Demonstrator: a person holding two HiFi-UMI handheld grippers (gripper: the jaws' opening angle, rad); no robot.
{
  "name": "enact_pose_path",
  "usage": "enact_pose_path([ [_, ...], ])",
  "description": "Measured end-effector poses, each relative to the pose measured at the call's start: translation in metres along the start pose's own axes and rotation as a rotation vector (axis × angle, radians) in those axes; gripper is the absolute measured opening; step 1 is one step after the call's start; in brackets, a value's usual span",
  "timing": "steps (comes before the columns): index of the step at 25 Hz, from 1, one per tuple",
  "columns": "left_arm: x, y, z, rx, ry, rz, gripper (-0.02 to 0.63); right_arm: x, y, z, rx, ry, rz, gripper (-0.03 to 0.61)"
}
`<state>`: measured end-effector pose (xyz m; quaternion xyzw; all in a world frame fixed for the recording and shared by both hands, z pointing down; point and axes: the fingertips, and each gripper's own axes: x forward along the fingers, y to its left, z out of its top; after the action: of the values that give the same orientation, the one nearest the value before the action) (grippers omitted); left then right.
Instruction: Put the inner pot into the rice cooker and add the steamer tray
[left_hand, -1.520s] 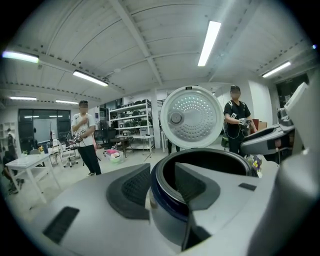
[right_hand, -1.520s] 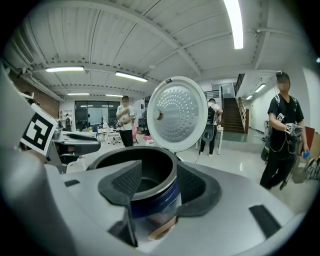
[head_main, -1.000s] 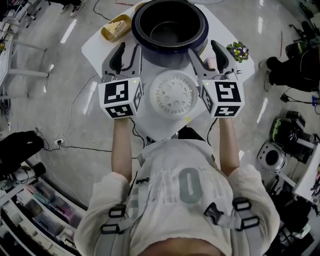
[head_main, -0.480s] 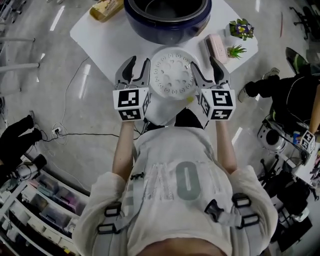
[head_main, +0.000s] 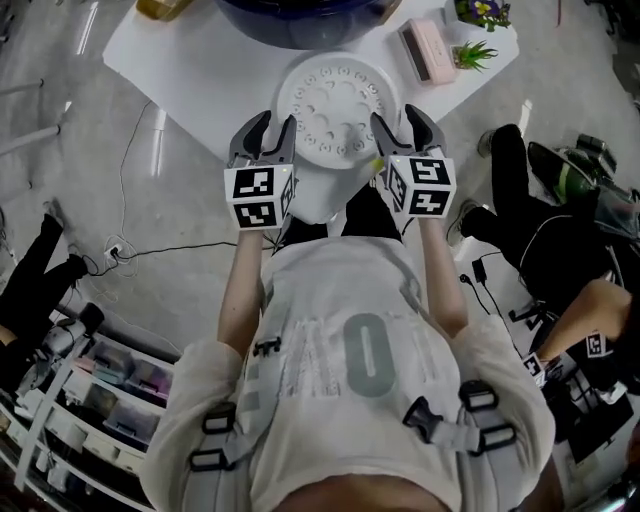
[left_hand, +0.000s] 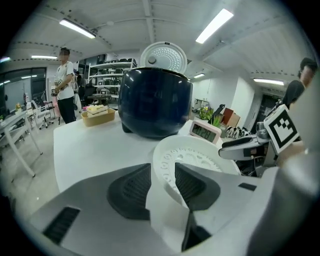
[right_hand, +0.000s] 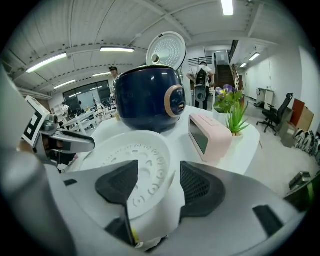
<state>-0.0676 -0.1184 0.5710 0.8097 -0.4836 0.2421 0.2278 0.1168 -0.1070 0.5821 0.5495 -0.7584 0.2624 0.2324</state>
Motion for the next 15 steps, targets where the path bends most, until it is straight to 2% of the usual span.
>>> enact_pose_path([
  [6,0.003,-0.005,-0.023,-0.011,0.056,-0.035,0.154,0.002,-0.003,-0.021,0.043,0.029,-0.009,0.265],
  [9,0.003,-0.007,-0.028,-0.020,0.063,-0.053,0.152,0.002,-0.001,-0.027,0.038,0.040,-0.004,0.244],
  [12,0.004,-0.009,-0.028,-0.034,0.072,-0.075,0.135,0.002,0.002,-0.032,0.034,0.053,-0.003,0.195],
  [15,0.002,-0.009,-0.027,-0.043,0.071,-0.088,0.130,0.001,0.003,-0.033,0.039,0.055,-0.016,0.185],
])
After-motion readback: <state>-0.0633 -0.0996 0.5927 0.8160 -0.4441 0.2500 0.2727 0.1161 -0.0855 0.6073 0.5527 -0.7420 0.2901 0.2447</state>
